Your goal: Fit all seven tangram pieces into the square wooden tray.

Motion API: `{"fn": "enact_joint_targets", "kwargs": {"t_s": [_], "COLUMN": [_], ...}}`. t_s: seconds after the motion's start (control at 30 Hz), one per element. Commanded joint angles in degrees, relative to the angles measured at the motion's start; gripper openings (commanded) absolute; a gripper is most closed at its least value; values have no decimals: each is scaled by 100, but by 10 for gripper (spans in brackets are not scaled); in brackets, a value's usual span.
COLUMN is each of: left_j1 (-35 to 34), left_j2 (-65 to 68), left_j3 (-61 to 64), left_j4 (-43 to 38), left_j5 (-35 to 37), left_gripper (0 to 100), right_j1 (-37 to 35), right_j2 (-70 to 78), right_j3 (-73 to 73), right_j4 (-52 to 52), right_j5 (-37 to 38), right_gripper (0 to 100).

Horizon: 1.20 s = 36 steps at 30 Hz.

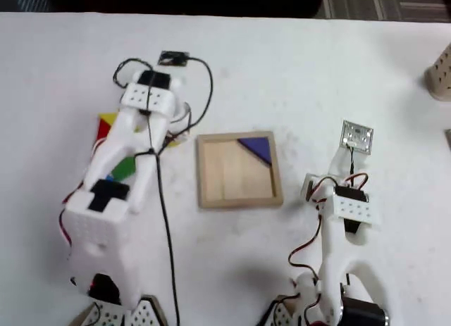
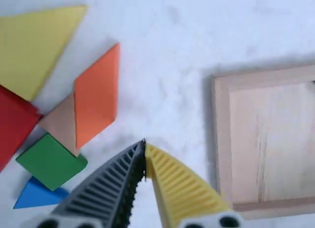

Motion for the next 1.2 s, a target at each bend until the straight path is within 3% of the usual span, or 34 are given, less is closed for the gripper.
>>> {"fn": "enact_joint_targets", "kwargs": {"t_s": [0.0, 0.23, 0.37, 0.5, 0.8, 1.0, 1.17], "left_j1": [-75, -646, -1138, -1182, -716, -171, -189], "left_j2": [-936, -1420, -1059, -646, -215, -215, -207], "left_j3": [730, 2040, 2057, 2031, 1538, 1556, 1547], "left_j4": [-668, -2136, -2312, -2330, -2075, -1934, -1934], "left_j5": [-387, -387, -369, -404, -413, -378, -378], "left_gripper": [20, 39, 190, 305, 231, 229, 230], "right_j1": [13, 4, 4, 4, 4, 4, 4], "right_j2": [-171, -171, -171, -171, -171, -171, -171], "right_j3": [-18, -18, -18, -18, -18, -18, -18], "right_j4": [-92, -84, -84, -75, -75, -75, -75], "right_j5": [79, 88, 88, 88, 88, 88, 88], "right_gripper": [60, 60, 60, 60, 60, 60, 60]}}
